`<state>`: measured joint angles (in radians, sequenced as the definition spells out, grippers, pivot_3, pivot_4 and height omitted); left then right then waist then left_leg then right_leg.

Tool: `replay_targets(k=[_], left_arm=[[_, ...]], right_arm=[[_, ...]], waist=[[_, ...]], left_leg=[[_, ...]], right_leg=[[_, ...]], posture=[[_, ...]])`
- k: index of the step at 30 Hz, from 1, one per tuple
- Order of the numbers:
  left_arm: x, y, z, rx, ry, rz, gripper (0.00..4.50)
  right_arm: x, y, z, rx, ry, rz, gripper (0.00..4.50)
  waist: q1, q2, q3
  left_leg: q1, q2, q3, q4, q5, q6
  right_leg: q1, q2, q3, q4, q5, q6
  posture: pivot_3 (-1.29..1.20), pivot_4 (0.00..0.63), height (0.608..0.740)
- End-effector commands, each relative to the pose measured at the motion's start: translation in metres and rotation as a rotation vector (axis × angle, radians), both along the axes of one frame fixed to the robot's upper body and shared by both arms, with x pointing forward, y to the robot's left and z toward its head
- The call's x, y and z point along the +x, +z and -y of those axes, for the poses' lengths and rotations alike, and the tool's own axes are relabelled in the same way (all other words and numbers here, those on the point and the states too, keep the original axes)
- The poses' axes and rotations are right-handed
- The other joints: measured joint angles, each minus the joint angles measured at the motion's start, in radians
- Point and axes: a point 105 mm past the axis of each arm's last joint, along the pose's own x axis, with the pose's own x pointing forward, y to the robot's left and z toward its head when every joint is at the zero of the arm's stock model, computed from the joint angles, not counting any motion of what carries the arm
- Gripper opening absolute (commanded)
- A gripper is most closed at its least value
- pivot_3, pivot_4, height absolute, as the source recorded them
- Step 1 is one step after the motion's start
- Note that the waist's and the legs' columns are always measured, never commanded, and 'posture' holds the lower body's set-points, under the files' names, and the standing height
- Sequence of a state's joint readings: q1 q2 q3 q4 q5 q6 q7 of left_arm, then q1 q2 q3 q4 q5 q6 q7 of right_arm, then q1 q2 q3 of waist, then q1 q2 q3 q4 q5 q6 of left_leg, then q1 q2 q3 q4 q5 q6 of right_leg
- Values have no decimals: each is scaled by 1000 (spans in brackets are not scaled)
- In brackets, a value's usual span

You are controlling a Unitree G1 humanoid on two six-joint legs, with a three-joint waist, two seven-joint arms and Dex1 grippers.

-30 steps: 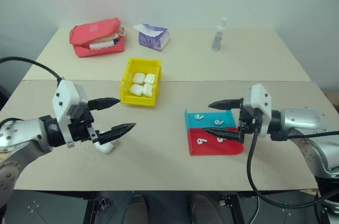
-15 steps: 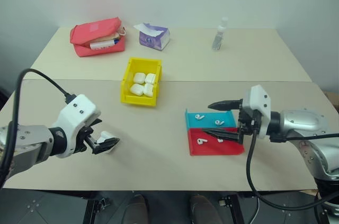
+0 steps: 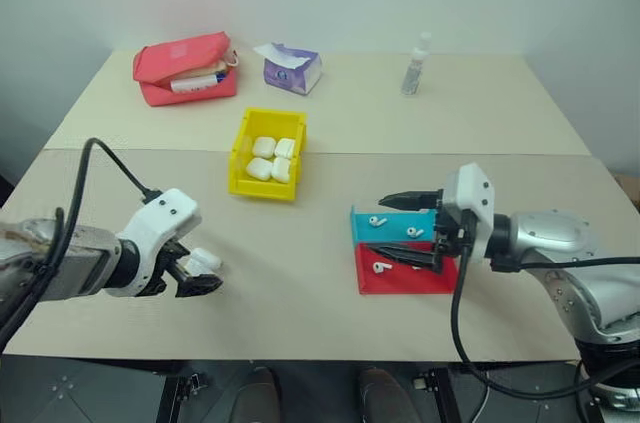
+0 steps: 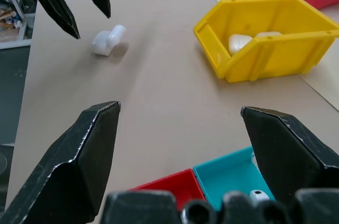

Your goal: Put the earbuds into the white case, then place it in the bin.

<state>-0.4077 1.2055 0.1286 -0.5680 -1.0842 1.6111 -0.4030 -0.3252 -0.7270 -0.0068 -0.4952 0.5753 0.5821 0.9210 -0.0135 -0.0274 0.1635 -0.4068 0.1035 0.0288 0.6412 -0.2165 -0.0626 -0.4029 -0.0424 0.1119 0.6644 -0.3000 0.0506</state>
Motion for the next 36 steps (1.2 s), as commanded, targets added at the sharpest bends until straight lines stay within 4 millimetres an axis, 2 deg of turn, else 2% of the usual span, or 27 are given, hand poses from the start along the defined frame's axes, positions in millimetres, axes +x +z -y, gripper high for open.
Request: replay_targets(k=[1, 14, 21, 26, 36], left_arm=[[6, -3, -7, 30, 23, -65, 4500], [28, -15, -3, 97, 12, -147, 4500], [33, -29, 1, 125, -1, -180, 4500], [29, -35, -1, 167, -23, -190, 4500], [30, -41, -8, 249, -110, -116, 4500]], right_arm=[[-7, 6, -8, 28, 14, 31, 4269], [-18, 2, -14, 61, -24, 24, 4269], [-21, 1, -15, 69, -35, 21, 4269], [-23, 1, -14, 65, -32, 21, 4269], [-32, 2, -13, 24, 51, 36, 4269]], waist=[[1, 0, 0], [4, 0, 0], [3, 0, 0], [1, 0, 0], [2, 0, 0]], left_leg=[[0, 0, 0, 0, 0, 0], [-1, 0, 0, 1, 0, 0], [-2, 0, -1, 1, 0, 0], [-2, 0, -1, 2, 0, 0], [-1, 0, -1, 2, 0, 0]], right_leg=[[0, 0, 0, 0, 0, 0], [0, 0, -1, 0, 0, 0], [0, 0, -1, 0, 0, 0], [0, 0, -1, 0, 0, 0], [1, 0, -1, 1, 0, 0]], posture=[[0, 150, 740], [0, 150, 740], [0, 150, 740], [0, 150, 740], [0, 150, 740]])
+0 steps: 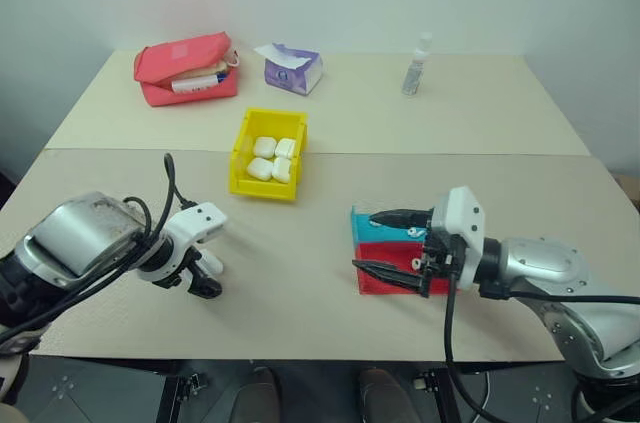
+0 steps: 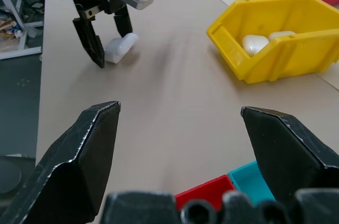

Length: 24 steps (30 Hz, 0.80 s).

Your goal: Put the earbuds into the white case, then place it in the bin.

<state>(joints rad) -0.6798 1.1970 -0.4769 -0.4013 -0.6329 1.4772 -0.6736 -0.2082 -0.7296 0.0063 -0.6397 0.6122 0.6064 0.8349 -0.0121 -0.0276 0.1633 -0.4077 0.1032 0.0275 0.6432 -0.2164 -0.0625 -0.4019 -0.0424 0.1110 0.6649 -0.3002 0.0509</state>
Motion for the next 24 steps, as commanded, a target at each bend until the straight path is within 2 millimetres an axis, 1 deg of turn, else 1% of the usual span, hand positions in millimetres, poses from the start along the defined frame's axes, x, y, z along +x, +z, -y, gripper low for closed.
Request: replay_targets(k=[1, 11, 16, 19, 22, 23, 24], left_arm=[[2, -1, -6, 36, -21, 25, 4500], [4, -10, -12, 83, -58, 46, 4500], [4, -12, -10, 75, -73, 44, 4500], [2, -13, -9, 66, -85, 40, 3920], [3, -14, -12, 73, -78, 49, 3022], [3, -14, -12, 74, -78, 49, 2861], [3, -14, -13, 73, -72, 50, 2859]], right_arm=[[-9, 13, -2, 15, 50, 67, 4269], [-19, 11, 0, -17, 126, 60, 4269], [-19, 10, 2, -25, 133, 64, 4269], [-19, 10, 2, -28, 135, 65, 4319], [-20, 10, 3, -29, 138, 64, 4319], [-20, 10, 3, -30, 138, 64, 4319], [-20, 10, 3, -30, 138, 64, 4319]], waist=[[1, 0, 0], [2, 0, 0], [1, 1, 0], [1, 1, 0], [1, 1, 0], [1, 1, 0], [1, 1, -1]], left_leg=[[0, 0, 0, 0, 0, 0], [2, 0, 0, 0, 0, 0], [8, 0, 0, 0, 0, 0], [9, 0, 0, 0, 0, 0], [9, 0, 0, 0, 0, 0], [9, 0, 0, 0, 0, 0], [9, 0, 0, 0, 0, 0]], right_leg=[[0, 0, 0, 0, 0, 0], [2, 0, 0, 0, 0, 0], [8, 0, 0, 0, 0, 0], [10, 0, 0, 0, 0, 0], [10, 0, 0, 0, 0, 0], [10, 0, 0, 0, 0, 0], [10, 0, 0, 0, 0, 0]], posture=[[0, 150, 740], [0, 150, 740], [0, 150, 740], [0, 150, 740], [0, 150, 740], [0, 150, 740], [0, 150, 740]])
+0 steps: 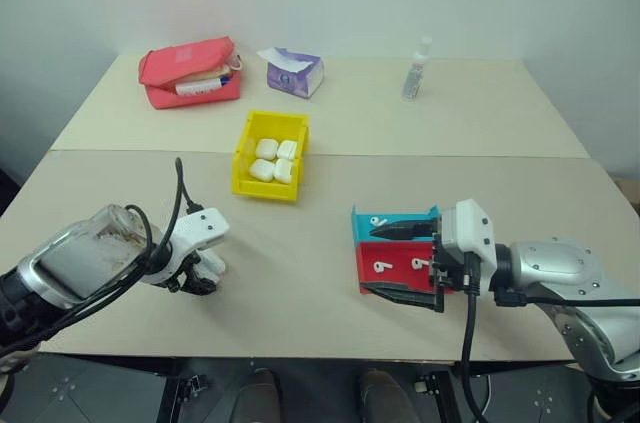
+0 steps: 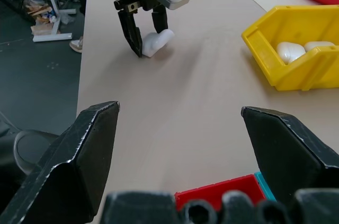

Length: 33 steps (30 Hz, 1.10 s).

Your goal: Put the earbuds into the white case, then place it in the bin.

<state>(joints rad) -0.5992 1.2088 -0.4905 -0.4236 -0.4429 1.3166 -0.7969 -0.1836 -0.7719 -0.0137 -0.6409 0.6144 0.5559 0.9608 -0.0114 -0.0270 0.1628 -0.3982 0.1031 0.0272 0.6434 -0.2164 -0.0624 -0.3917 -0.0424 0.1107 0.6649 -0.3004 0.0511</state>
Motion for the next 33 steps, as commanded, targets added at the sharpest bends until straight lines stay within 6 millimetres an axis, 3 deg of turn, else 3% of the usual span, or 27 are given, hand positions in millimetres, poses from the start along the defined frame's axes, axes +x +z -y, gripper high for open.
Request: replay_targets(k=[1, 4, 7, 12, 17, 20, 23, 26, 29, 33], left_arm=[[1, -6, -12, 41, 47, 8, 2859], [1, -3, -15, 21, 61, 23, 2859], [6, 14, -16, -87, 76, 121, 2859], [30, 86, -13, -520, 117, 533, 2859], [38, 140, -6, -738, 21, 870, 2859], [43, 160, 16, -988, -102, 871, 2859], [40, 185, 56, -1151, -315, 930, 2859], [34, 207, 81, -1305, -458, 942, 2859], [18, 219, 101, -1425, -653, 918, 2859], [3, 213, 123, -1507, -774, 836, 2859]], right_arm=[[-6, 11, -1, 12, 31, 56, 4319], [-5, 10, -1, 14, 32, 53, 4319], [-4, 10, -1, 14, 29, 53, 4319], [-1, 8, 6, 4, 13, 47, 4319], [3, 11, 13, -14, 13, 57, 4319], [8, 16, 15, -30, 23, 78, 4319], [12, 23, 18, -48, 28, 99, 4319], [13, 26, 21, -65, 29, 109, 4319], [14, 32, 24, -77, 25, 123, 4319], [14, 34, 27, -89, 14, 131, 4319]], waist=[[0, 0, 0], [-1, 0, 0], [-6, 1, 0], [3, -2, 1], [16, -4, 1], [24, -4, 1], [25, -4, 1], [25, -5, 1], [17, -4, 0], [9, -4, 0]], left_leg=[[0, 0, 0, 0, 0, 0], [2, 0, 0, 0, 0, 0], [2, 0, 0, 0, 0, 0], [-3, 0, -2, 0, 0, 0], [-6, 0, -4, 1, 0, 0], [-6, 0, -5, 2, 0, 0], [-6, 0, -6, 3, 0, 0], [-7, -1, -8, 4, 0, 0], [-8, 0, -9, 4, 0, 0], [-8, -1, -10, 4, 0, 0]], right_leg=[[0, 0, 0, 0, 0, 0], [1, 0, 0, 0, 0, 0], [1, 0, 0, 0, 0, 0], [-1, 0, -3, -1, 0, 0], [-2, -1, -5, -2, 0, 0], [0, -1, -6, -2, 0, 0], [1, -1, -7, -2, 1, 0], [1, -1, -9, -3, 1, 0], [2, -1, -9, -4, 1, 0], [2, -1, -9, -5, 0, 0]], posture=[[0, 150, 740], [0, 150, 740], [0, 150, 740], [0, 150, 740], [0, 150, 740], [0, 150, 740], [0, 150, 740], [0, 150, 740], [0, 150, 740], [0, 150, 740]])
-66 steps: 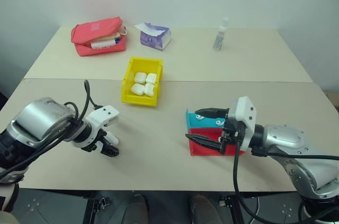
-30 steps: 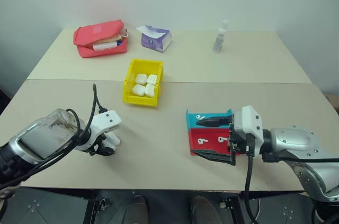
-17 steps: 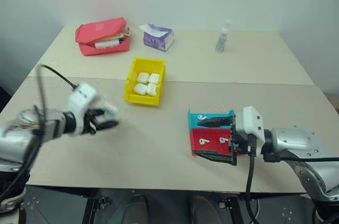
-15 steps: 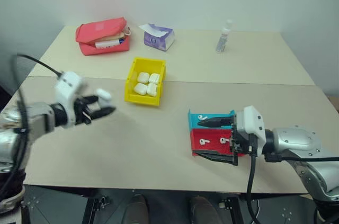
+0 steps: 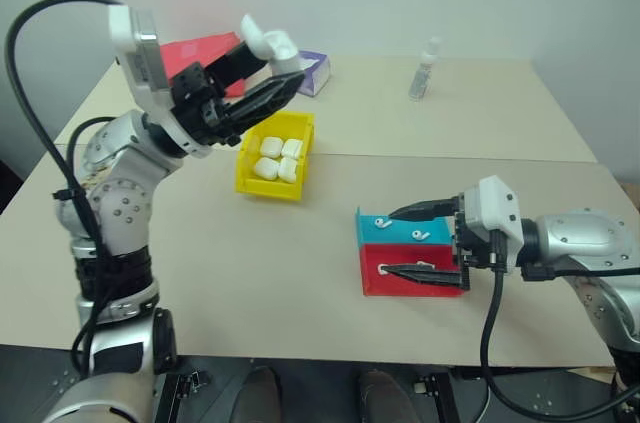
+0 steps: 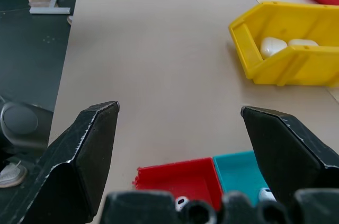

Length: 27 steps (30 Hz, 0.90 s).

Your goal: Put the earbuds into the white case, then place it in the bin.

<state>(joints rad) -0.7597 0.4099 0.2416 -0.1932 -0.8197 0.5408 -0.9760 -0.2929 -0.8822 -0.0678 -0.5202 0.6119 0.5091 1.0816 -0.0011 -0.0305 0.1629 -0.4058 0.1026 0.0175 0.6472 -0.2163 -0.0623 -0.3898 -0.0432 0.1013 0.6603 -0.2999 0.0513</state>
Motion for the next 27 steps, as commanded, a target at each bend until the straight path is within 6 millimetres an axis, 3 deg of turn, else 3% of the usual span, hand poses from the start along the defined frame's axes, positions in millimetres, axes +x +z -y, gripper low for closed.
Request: replay_targets(k=[1, 6, 13, 16, 21, 27], left_arm=[[-21, -4, 12, 24, -126, 62, 2859], [-33, -28, 27, 96, -256, 52, 2859], [-33, -41, 36, 140, -309, 53, 2859], [-33, -43, 37, 145, -318, 60, 2859], [-31, -47, 36, 159, -311, 66, 2859], [-24, -57, 37, 186, -288, 63, 2859]], right_arm=[[-3, 12, 3, -1, 4, 53, 4319], [-4, 3, 5, -49, 2, 30, 4319], [-6, -22, 13, -404, -51, -46, 4319], [-3, -30, 14, -488, -57, -101, 3785], [7, -40, 15, -590, -92, -111, 2105], [25, -52, 23, -716, -150, -129, 2105]], waist=[[-2, 0, 0], [-10, 0, 0], [-11, 1, 0], [-17, 1, 0], [-13, 1, 0], [-12, 1, 0]], left_leg=[[0, 0, 0, 0, 0, 0], [1, 0, -1, 0, 0, 0], [0, 0, -2, 1, 0, 0], [1, 0, -2, 1, 0, 0], [0, 0, -2, 1, 0, 0], [0, 0, -3, 1, 0, 0]], right_leg=[[0, 0, 0, 0, 0, 0], [1, 0, -1, 0, 0, 0], [1, 0, -2, 0, 0, 0], [1, 0, -1, 1, 0, 0], [1, 0, -2, 0, 0, 0], [1, 0, -2, -1, 0, 0]], posture=[[0, 150, 740], [0, 150, 740], [0, 150, 740], [0, 150, 740], [0, 150, 740], [0, 150, 740]])
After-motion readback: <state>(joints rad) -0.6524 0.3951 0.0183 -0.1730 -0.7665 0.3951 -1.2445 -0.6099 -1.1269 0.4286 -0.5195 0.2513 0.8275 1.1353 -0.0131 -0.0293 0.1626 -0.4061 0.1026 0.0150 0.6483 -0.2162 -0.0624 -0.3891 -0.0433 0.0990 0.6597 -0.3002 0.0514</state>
